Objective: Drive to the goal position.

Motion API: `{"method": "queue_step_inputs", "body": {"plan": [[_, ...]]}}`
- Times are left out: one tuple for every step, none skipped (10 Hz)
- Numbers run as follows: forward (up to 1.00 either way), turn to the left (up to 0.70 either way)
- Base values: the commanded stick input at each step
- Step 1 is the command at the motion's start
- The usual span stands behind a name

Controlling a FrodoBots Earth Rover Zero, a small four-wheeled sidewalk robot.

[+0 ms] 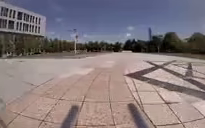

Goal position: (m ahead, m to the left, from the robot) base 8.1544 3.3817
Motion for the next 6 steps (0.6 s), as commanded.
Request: {"method": "queue_step_inputs", "body": {"plan": [[0.7, 0.0], [0.7, 0.0], [0.7, 0.0], [0.7, 0.0], [0.7, 0.0], [0.7, 0.0]]}}
